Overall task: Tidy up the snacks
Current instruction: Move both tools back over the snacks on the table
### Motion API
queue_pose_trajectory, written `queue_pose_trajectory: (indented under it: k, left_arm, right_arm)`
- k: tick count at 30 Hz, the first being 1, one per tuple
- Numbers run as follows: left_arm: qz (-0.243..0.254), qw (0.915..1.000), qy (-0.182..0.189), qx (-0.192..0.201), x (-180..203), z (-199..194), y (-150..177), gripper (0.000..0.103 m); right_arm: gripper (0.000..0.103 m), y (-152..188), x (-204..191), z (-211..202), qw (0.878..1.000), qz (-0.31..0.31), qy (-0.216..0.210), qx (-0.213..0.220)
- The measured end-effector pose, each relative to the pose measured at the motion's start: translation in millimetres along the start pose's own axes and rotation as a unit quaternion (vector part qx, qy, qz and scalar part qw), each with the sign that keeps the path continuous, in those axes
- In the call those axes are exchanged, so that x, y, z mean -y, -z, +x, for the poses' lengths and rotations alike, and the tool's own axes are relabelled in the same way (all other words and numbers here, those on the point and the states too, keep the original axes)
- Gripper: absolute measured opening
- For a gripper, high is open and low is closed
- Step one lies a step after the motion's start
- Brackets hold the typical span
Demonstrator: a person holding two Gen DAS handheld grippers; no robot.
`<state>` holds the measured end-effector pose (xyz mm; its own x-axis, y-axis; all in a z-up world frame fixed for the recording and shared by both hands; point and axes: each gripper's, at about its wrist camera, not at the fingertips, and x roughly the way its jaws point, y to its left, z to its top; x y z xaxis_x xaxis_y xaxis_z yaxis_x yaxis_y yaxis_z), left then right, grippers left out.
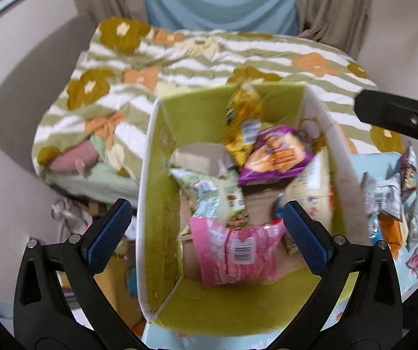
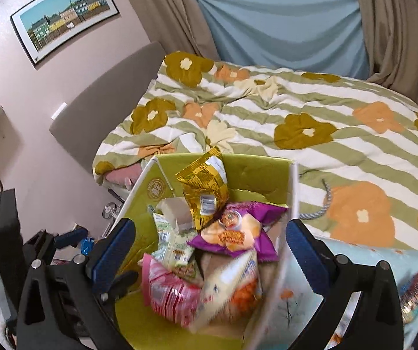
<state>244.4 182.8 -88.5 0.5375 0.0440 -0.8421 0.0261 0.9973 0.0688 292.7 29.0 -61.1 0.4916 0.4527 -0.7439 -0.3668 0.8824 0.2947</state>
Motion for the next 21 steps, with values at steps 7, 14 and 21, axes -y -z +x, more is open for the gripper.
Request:
queue_pose_trajectory:
  k: [7,14,21]
  left_arm:
    - [0.062,0.9958,0.062,0.025,59,-26,-5,0.103]
    - [0.106,0.9884,0.106,0.025,137,-38,11,0.103]
    - [0.071,0.9941,0.083,0.003,203,-38,52,0.103]
  right_arm:
    - [0.103,33,28,-77,0.997,0.024,0.074,0.029]
    - [0.103,93,90,-148,0.982,0.084,0.162,0.040]
    - [0.103,159,153,-196,0.972,0.122,0.197,0.034]
